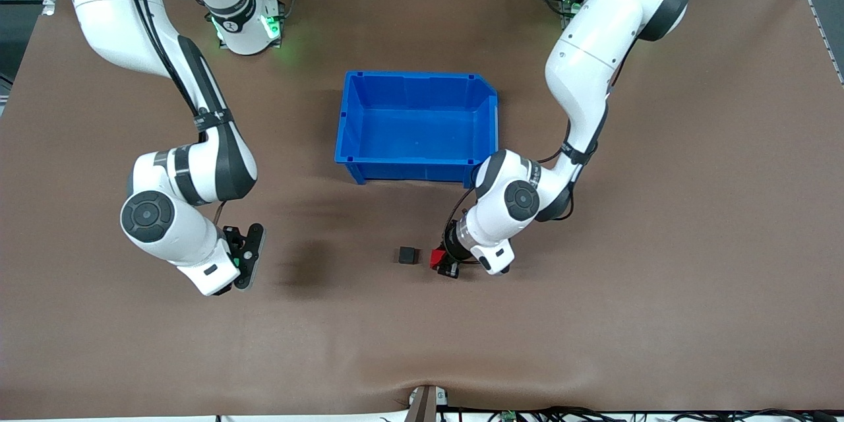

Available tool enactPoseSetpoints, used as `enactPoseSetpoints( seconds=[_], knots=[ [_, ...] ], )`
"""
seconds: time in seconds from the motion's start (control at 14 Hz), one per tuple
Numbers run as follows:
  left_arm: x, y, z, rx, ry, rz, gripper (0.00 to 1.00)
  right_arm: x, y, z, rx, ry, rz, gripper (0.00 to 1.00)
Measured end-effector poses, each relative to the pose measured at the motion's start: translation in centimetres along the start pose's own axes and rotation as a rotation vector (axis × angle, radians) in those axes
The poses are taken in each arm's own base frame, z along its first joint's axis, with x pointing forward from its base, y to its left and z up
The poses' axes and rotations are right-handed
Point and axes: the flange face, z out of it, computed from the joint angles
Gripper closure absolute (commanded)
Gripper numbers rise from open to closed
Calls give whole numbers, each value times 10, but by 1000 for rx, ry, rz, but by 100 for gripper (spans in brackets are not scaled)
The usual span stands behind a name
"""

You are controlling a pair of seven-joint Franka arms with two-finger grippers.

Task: Attach green and red cubes to black cube
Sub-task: 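Carry the red cube with the left gripper beside the black cube, then press the red cube against the black cube and open the left gripper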

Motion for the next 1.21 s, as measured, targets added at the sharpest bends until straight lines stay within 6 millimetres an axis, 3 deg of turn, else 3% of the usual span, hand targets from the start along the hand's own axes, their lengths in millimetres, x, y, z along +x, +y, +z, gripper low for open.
enactPoseSetpoints(
  seconds=[0.36, 0.86, 1.0, 1.21],
  knots=[
    [-23, -10, 11, -3, -11, 25, 100, -2, -7, 5, 67, -24, -2, 100],
    [-20, -12, 17, -8, -9, 19, 100, 7, -12, 5, 96, -16, -1, 100],
    [-20, -11, 17, -10, -9, -30, 100, 17, -14, 7, 95, -14, 6, 100],
    [-19, -11, 17, -12, -9, -96, 100, 46, -16, 10, 93, 4, 30, 100]
  ],
)
